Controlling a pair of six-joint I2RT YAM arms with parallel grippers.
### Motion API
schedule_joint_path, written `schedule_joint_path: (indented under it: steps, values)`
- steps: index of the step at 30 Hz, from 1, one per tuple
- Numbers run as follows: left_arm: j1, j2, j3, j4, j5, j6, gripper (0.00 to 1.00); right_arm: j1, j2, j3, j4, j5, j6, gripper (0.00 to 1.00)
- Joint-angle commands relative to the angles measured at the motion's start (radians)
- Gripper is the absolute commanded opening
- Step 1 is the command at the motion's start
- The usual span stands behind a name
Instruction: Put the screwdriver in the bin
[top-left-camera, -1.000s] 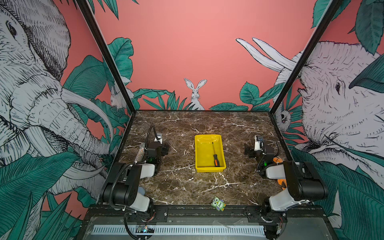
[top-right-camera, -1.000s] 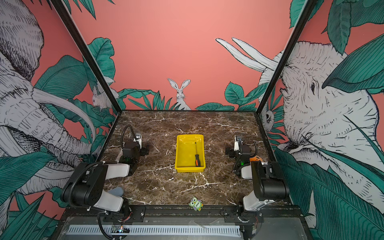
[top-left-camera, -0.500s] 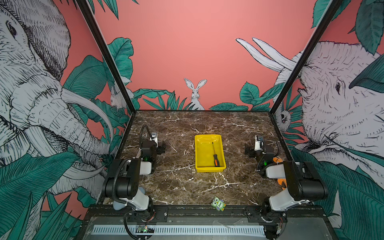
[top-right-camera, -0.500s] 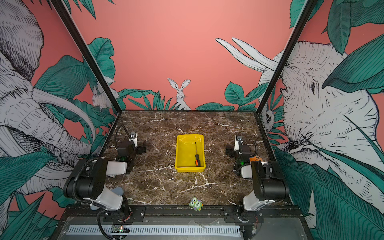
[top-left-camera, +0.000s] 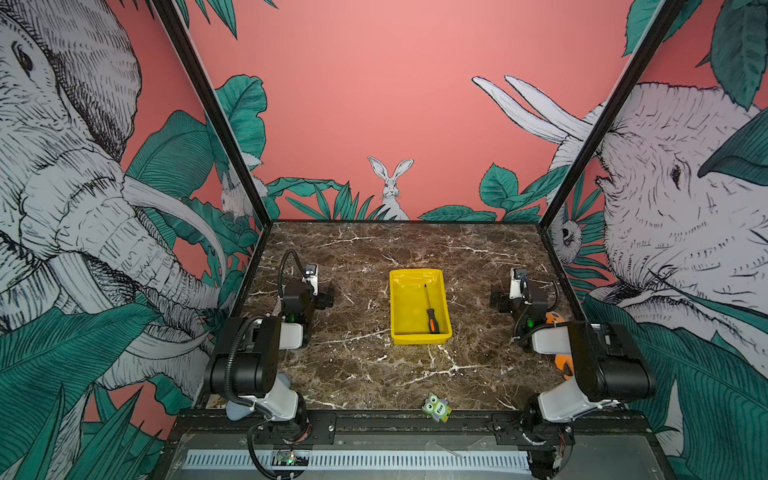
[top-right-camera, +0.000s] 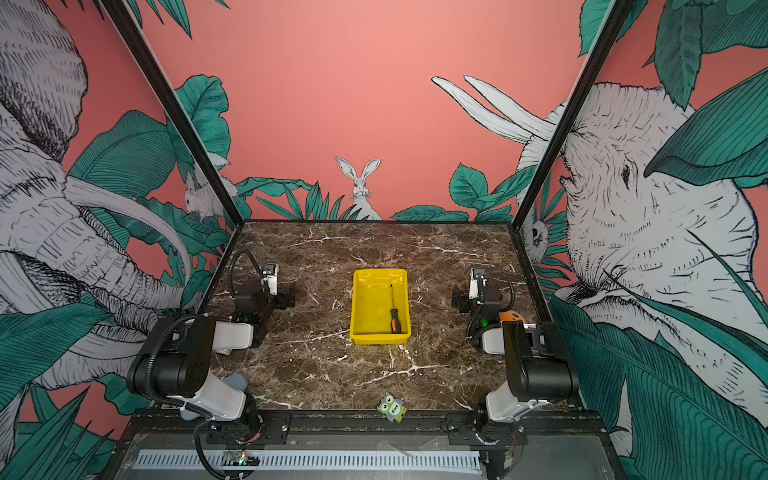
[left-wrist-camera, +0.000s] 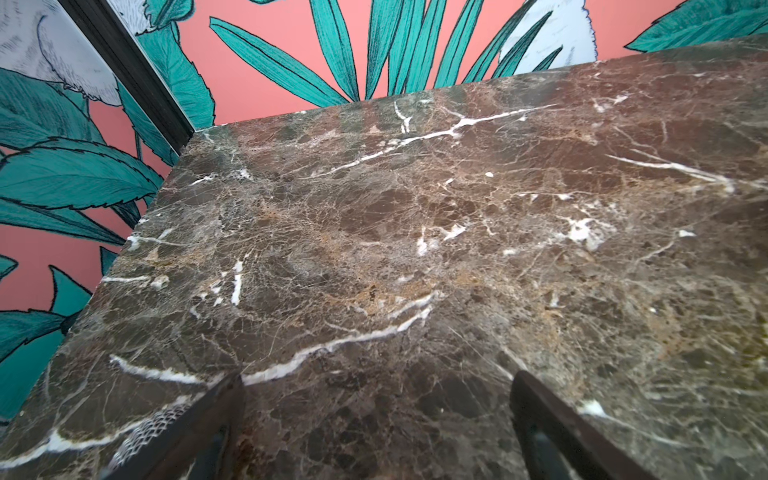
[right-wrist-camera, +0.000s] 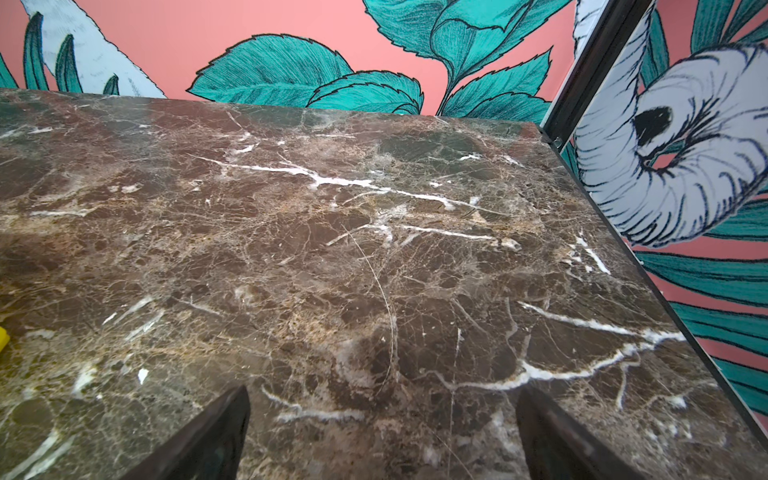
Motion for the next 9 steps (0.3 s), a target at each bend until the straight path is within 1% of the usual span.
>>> schedule_joint_path:
  steps: [1, 9]
  values:
    - [0.004, -0.019, -0.007, 0.017, -0.008, -0.006, 1.00, -0.001, -0.003, 0.011, 0.018, 0.003, 0.006, 0.99]
    - [0.004, -0.018, -0.003, 0.010, -0.013, -0.008, 1.00, -0.001, -0.003, 0.011, 0.017, 0.003, 0.006, 0.99]
